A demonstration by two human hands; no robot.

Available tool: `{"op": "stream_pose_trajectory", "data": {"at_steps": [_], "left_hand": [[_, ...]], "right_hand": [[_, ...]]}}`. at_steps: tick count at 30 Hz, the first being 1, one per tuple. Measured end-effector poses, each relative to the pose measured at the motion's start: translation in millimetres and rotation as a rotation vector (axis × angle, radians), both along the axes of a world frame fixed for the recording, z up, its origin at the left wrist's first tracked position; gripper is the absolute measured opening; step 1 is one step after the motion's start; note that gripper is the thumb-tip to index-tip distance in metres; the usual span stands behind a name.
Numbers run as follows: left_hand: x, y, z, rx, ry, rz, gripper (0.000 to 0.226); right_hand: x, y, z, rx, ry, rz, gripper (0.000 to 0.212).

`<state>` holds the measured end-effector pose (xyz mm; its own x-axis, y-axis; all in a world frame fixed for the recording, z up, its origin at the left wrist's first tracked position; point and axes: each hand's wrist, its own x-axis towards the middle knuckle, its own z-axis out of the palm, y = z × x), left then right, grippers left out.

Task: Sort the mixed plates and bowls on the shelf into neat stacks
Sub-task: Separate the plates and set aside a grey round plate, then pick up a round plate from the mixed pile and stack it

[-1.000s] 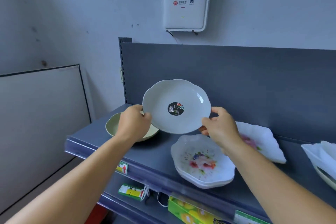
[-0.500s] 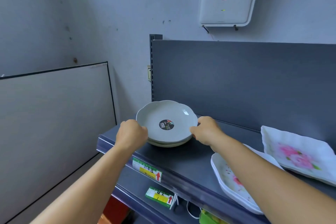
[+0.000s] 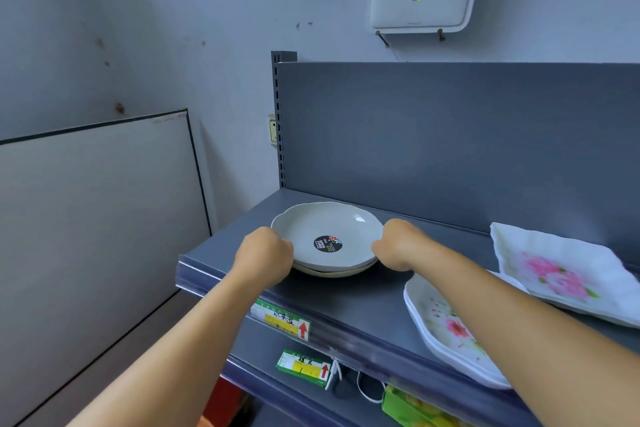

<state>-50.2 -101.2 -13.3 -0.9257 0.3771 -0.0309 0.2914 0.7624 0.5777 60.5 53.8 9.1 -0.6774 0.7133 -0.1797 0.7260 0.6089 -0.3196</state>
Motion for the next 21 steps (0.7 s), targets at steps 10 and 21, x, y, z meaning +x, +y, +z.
{"op": "stream_pose_trajectory", "data": {"at_steps": [10,21], "left_hand": [[50.5,27.8,14.6,-0.21,0.34,-0.172,0.022],[195.6,94.4,31.0,-0.267,0.671,-0.607,0.049]], "right_hand": [[61.9,5.5,18.6,0.123,0.2,0.123,0.029],[201.5,40.9,15.3,0.39,0.059,0.273,0.034]]}}
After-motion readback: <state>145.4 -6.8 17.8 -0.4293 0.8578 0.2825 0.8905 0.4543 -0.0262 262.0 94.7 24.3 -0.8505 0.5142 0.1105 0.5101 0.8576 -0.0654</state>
